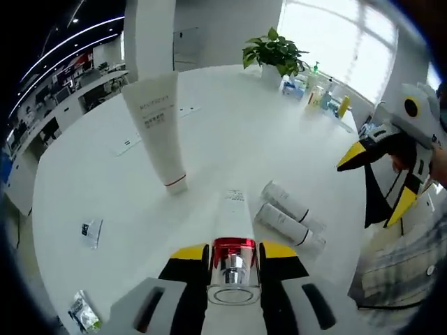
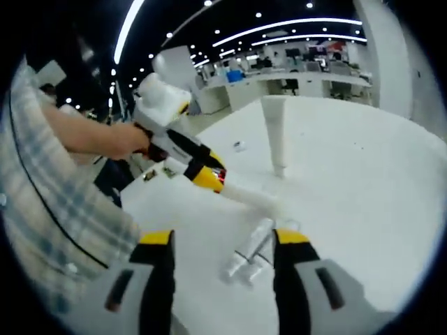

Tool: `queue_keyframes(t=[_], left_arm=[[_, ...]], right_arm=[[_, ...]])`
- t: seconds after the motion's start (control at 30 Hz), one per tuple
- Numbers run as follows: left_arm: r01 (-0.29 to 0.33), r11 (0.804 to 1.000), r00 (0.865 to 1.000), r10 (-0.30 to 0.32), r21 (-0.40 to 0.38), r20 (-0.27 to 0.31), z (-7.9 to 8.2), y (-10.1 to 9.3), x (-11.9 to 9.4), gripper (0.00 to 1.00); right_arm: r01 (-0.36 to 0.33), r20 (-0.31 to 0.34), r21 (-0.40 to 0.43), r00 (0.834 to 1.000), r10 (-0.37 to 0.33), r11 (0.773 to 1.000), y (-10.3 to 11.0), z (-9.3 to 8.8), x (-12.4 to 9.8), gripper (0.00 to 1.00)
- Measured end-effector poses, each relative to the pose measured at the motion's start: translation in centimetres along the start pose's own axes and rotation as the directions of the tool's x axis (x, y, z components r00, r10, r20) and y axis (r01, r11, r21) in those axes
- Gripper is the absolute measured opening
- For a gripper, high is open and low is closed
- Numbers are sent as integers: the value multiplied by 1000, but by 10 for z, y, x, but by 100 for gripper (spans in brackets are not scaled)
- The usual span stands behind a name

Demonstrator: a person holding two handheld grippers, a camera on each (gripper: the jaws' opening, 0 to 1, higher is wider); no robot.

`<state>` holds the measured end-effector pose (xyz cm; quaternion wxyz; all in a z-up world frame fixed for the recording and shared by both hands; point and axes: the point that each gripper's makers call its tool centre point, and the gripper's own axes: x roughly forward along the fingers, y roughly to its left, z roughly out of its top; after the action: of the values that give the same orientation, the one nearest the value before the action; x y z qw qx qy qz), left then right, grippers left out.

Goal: Arrange the skincare products in the storage area until every visible bottle or jar stands upright without overlapping.

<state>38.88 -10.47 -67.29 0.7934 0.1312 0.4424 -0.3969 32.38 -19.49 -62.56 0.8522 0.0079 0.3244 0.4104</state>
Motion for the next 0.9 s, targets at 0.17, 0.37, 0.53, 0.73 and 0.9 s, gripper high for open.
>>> queue_keyframes(t=[0.17,0.37,0.53,0.73,0.9], left_arm=[[11,999,1000,-10,52,-11,4,-5,-6,26],[23,996,999,-20,85,-29,2,-7,-9,25],[26,996,998,-22,81,-51,-9,-9,-7,25],[36,994,997,-29,106,-66,-13,-13,-8,25],[42,988,996,-30,149,-78,-16,-16,-9,25]], right_arm=[[-33,-19,-91,999,31,995,5,6,24,55],[-70,-79,-240,995,52,968,4,4,60,57],[-74,-197,-499,980,-30,864,-16,-9,102,62],[-221,-237,-673,968,77,705,3,-3,127,55],[-399,-343,-641,913,221,656,15,-12,128,41]])
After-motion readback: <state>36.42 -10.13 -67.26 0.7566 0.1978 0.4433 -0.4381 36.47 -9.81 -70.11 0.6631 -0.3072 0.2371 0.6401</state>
